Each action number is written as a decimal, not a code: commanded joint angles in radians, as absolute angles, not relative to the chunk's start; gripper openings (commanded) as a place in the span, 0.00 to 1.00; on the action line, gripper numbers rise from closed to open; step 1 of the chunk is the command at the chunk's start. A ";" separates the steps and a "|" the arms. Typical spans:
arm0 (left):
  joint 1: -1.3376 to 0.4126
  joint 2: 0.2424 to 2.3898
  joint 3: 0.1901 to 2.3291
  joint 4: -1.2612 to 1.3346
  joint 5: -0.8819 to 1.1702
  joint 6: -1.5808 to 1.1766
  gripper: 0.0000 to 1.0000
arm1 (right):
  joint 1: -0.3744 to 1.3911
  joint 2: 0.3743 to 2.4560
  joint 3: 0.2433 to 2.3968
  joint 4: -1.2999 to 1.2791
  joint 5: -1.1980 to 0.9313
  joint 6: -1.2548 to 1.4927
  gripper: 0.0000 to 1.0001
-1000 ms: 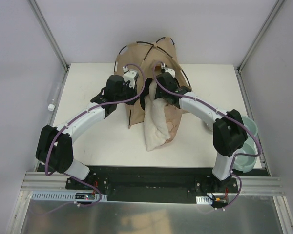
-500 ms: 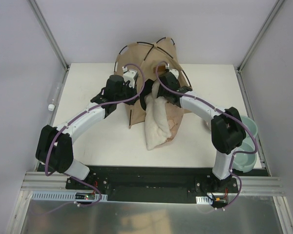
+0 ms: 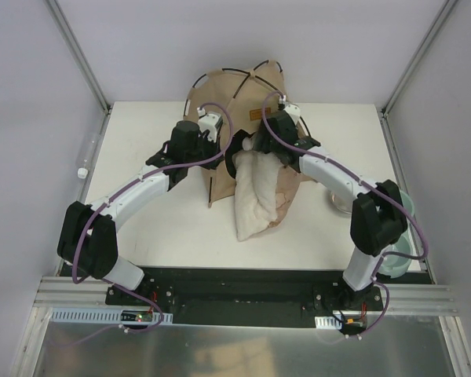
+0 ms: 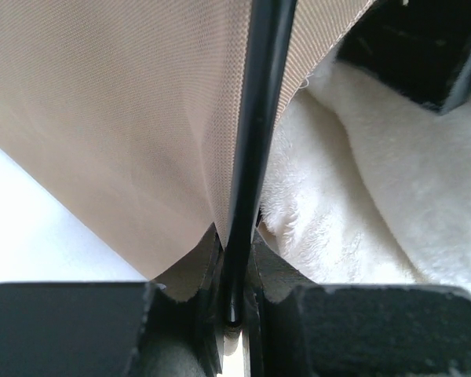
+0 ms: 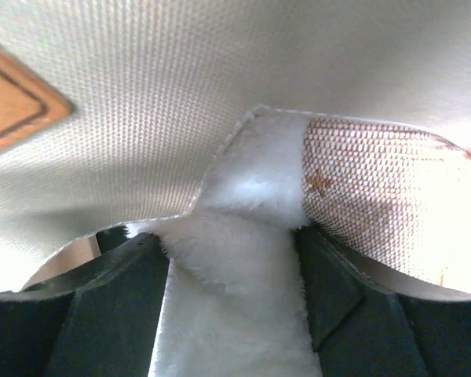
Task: Set up the pet tent
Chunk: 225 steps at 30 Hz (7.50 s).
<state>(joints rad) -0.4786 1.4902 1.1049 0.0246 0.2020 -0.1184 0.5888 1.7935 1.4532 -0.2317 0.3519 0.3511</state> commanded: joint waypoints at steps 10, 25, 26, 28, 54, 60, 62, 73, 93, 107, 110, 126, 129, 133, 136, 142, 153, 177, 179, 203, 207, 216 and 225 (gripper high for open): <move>-0.486 1.506 1.173 0.046 0.195 -0.169 0.00 | 0.551 1.595 1.480 -0.532 0.431 0.328 0.91; -0.486 1.513 1.178 0.035 0.193 -0.164 0.00 | 0.543 1.523 1.663 -0.716 0.460 0.259 0.98; -0.486 1.513 1.178 0.035 0.193 -0.164 0.00 | 0.543 1.514 1.666 -0.716 0.463 0.250 0.98; -0.486 1.512 1.178 0.032 0.193 -0.164 0.00 | 0.545 1.491 1.677 -0.712 0.465 0.232 0.98; -0.485 1.505 1.167 0.025 0.196 -0.146 0.00 | 0.873 1.583 1.236 -0.301 0.268 0.063 0.98; -0.480 1.503 1.163 0.035 0.210 -0.153 0.00 | 0.845 1.726 1.247 -0.213 0.293 0.078 0.94; -0.479 1.505 1.163 0.037 0.210 -0.153 0.00 | 0.827 1.750 1.253 -0.204 0.273 0.089 0.80; -0.476 1.506 1.167 0.038 0.224 -0.143 0.00 | 0.710 1.606 1.226 -0.100 0.152 0.207 0.00; -0.474 1.508 1.172 0.038 0.236 -0.152 0.00 | 0.509 1.729 1.273 0.232 -0.298 0.591 0.02; -0.471 1.522 1.187 0.023 0.201 -0.141 0.00 | 0.529 1.476 1.345 -0.291 0.064 0.391 0.92; -0.471 1.526 1.192 0.020 0.204 -0.134 0.00 | 0.531 1.415 1.327 -0.368 0.197 0.384 0.99; -0.469 1.540 1.200 0.017 0.229 -0.144 0.00 | 0.483 1.584 1.230 -0.431 0.253 0.268 0.93; -0.469 1.542 1.203 0.017 0.232 -0.150 0.00 | 0.488 1.605 1.252 -0.384 0.244 0.272 0.45; -0.469 1.545 1.209 0.015 0.238 -0.150 0.00 | 0.511 1.620 1.318 -0.341 0.291 0.233 0.00; -0.469 1.545 1.210 0.011 0.239 -0.152 0.00 | 0.543 1.618 1.362 -0.287 0.348 0.152 0.00; -0.469 1.546 1.212 0.005 0.247 -0.152 0.00 | 0.629 1.611 1.347 -0.025 0.471 -0.130 0.00; -0.469 1.563 1.227 0.003 0.249 -0.155 0.00 | 0.644 1.848 1.371 0.215 0.696 -0.260 0.00; -0.468 1.566 1.226 0.003 0.233 -0.150 0.00 | 0.641 1.554 1.308 -0.316 0.172 0.067 0.99; -0.468 1.562 1.221 0.003 0.239 -0.153 0.00 | 0.641 1.626 1.324 -0.316 0.129 0.064 0.99; -0.468 1.554 1.235 -0.048 0.250 -0.150 0.00 | 0.606 1.618 1.104 0.325 0.293 0.333 0.00; -0.468 1.552 1.236 -0.057 0.250 -0.149 0.00 | 0.598 1.627 1.118 0.449 0.340 0.379 0.00; -0.468 1.548 1.252 -0.081 0.256 -0.152 0.00 | 0.591 1.836 1.200 0.600 0.316 0.334 0.00; -0.468 1.522 1.272 -0.106 0.256 -0.152 0.00 | 0.588 1.933 1.180 0.611 0.293 0.250 0.00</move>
<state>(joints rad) -0.4759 1.5665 1.2266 -0.0978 0.2310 -0.1173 0.5922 1.9282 1.1542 0.5186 0.2977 0.2939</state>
